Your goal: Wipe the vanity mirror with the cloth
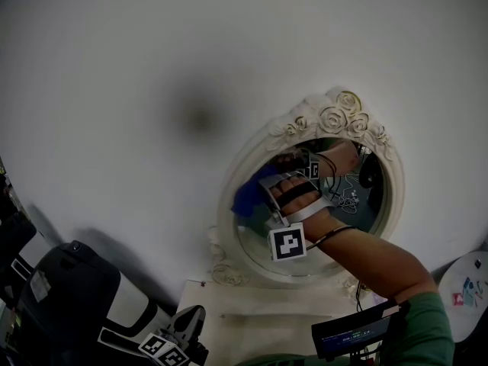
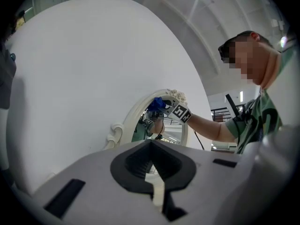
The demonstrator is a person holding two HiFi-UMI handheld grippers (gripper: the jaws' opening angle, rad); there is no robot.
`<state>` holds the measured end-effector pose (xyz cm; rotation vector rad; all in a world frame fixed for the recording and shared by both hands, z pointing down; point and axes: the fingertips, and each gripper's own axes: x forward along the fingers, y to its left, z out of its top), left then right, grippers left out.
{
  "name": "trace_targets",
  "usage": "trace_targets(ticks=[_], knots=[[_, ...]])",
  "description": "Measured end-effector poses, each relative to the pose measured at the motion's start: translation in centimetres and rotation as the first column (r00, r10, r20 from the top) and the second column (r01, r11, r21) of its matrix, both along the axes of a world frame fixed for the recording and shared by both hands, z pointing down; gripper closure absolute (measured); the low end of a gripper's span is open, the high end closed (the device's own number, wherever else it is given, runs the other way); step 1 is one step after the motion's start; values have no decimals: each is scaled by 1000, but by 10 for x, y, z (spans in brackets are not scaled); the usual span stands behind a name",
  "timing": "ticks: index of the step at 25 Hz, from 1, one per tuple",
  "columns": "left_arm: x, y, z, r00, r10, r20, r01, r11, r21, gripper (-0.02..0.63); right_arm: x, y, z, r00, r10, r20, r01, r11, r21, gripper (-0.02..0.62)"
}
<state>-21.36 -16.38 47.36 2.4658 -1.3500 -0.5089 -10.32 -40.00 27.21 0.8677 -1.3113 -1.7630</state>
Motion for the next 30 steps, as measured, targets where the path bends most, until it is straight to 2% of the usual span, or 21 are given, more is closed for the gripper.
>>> trace_targets(ticks=[7,12,17,22,26,30], knots=[[7,-6,0,1000,18,5,-18,1000,-2,600,5,-2,-1,1000,2,9,-2,1000,-1,486],[18,-12,0,999,49,10,-49,999,-1,600,35,-3,5,999,41,18,-40,999,-34,487],[27,-19,0,997,72,9,-72,997,-1,600,87,-2,-2,995,100,16,-100,995,5,488],[40,-26,-3,994,105,17,-105,995,0,600,156,-2,-2,981,191,22,-191,982,7,487],[50,-31,-4,991,130,22,-130,991,2,600,216,-3,-2,959,280,39,-281,960,4,487],[58,-34,-2,988,150,22,-150,989,-2,600,272,-3,-1,925,377,40,-378,926,13,488]])
